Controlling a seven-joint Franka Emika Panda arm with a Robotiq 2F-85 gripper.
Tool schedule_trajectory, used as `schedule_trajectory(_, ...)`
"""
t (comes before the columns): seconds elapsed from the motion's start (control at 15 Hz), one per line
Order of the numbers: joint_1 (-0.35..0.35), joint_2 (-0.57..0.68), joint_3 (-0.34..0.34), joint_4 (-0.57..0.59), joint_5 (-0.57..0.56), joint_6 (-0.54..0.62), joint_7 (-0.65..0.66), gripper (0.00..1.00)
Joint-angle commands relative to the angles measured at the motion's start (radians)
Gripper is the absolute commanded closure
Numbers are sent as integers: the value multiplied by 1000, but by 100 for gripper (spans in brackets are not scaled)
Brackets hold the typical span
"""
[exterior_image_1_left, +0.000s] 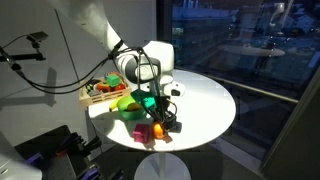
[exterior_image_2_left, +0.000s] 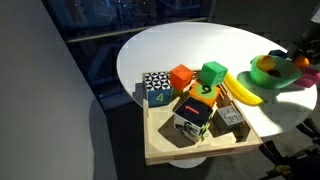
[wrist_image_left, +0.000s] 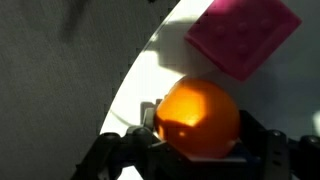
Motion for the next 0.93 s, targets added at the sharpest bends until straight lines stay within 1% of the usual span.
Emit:
schedule_trajectory(0.0, -16, -1, 4, 0, 17, 11, -33, 44)
schedule_trajectory(0.87, 6, -115, 19, -18, 10, -68, -22, 44)
